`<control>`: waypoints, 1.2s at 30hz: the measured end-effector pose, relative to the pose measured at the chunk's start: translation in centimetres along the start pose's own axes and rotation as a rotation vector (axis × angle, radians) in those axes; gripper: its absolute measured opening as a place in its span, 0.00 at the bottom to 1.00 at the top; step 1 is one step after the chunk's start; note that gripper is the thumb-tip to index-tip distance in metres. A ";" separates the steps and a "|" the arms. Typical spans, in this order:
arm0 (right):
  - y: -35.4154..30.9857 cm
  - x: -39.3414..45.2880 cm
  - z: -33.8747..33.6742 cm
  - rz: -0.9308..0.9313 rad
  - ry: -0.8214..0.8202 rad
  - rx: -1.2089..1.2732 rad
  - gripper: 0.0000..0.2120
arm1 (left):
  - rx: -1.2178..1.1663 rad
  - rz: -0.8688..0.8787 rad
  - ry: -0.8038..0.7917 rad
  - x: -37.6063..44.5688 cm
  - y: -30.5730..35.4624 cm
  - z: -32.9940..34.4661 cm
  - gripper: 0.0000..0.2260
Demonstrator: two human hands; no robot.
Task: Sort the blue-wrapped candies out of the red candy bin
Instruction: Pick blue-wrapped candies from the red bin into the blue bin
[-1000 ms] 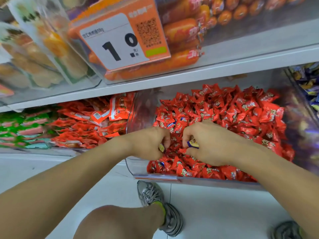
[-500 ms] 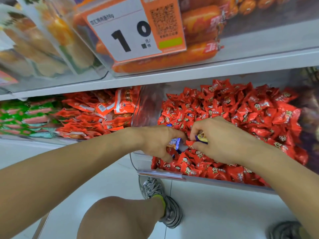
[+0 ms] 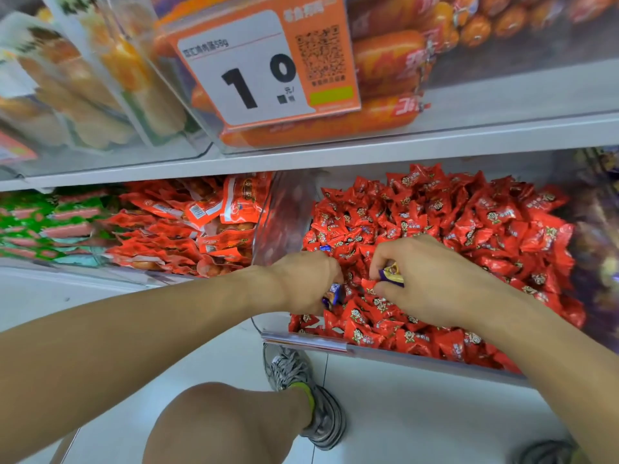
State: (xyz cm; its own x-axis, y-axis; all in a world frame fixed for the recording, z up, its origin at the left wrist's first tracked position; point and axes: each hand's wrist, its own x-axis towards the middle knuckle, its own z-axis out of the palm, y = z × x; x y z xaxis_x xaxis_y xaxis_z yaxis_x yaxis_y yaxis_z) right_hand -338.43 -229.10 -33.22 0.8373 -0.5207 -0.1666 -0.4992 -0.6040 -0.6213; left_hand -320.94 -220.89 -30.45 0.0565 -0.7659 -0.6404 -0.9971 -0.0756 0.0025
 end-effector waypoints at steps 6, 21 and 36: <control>0.4 -0.4 -0.5 -0.003 0.011 0.075 0.03 | -0.120 0.011 0.146 0.0 -1.1 -0.1 0.15; 2.2 -3.5 -3.0 -0.051 0.276 0.677 0.10 | -1.610 0.252 0.337 0.6 7.7 -0.8 0.14; 3.6 -8.4 -5.1 0.015 0.490 0.660 0.03 | -0.738 0.149 0.713 0.2 10.2 -1.9 0.06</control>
State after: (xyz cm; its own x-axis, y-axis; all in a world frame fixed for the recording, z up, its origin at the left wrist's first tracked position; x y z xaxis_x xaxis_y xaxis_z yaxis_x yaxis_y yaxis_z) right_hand -348.40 -229.94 -30.11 0.5630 -0.8226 0.0801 -0.1480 -0.1957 -0.9694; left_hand -331.03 -223.05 -29.14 0.1912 -0.9815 0.0080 -0.7312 -0.1370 0.6683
